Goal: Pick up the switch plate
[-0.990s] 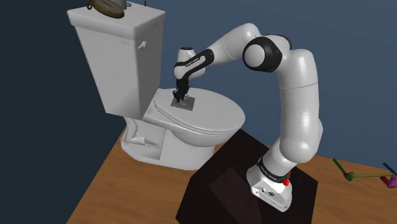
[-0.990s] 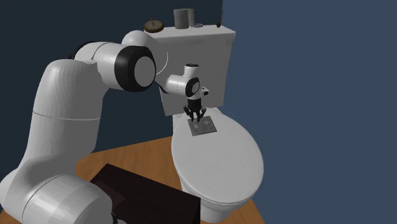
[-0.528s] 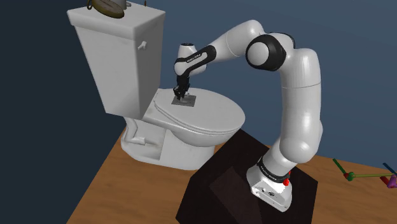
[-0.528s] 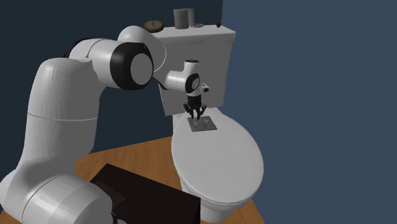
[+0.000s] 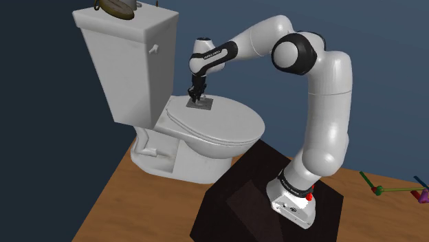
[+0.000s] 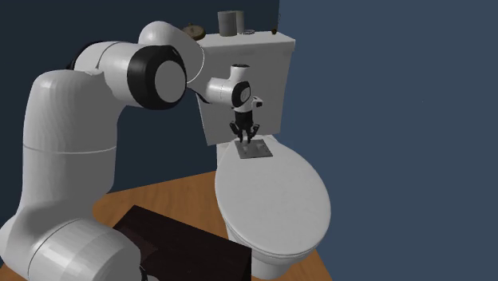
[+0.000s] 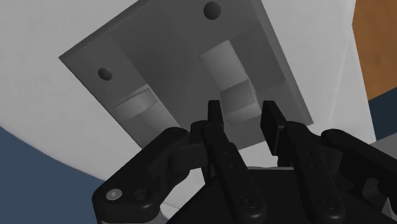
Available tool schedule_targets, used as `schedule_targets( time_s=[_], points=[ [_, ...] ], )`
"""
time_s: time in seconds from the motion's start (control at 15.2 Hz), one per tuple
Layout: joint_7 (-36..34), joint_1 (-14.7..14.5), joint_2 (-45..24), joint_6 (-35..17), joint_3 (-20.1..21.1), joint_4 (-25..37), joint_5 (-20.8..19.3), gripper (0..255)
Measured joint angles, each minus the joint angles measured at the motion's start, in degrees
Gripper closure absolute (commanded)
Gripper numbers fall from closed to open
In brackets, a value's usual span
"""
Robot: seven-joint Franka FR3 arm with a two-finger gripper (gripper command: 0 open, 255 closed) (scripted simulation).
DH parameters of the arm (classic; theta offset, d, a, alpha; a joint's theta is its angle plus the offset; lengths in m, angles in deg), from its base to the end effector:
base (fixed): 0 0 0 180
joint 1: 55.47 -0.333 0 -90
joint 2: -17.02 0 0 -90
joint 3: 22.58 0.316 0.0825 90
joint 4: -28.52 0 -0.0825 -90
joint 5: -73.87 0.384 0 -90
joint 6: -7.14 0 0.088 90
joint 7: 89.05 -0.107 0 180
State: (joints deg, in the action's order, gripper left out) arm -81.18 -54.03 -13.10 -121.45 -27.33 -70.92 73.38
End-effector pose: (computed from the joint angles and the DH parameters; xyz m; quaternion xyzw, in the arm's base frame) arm 0.6614 -0.0669 0.2766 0.9994 0.0228 -0.0105 0.0230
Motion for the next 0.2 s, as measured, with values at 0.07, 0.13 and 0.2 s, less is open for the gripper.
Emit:
schedule_targets(
  time_s=[0.07,0.13,0.2],
  points=[
    [0.1,0.0,0.6,0.6,0.0,0.1,0.0,255],
    [0.0,-0.1,1.0,1.2,0.0,0.2,-0.1,255],
    [0.0,-0.1,1.4,1.5,0.0,0.1,-0.1,255]
  ],
)
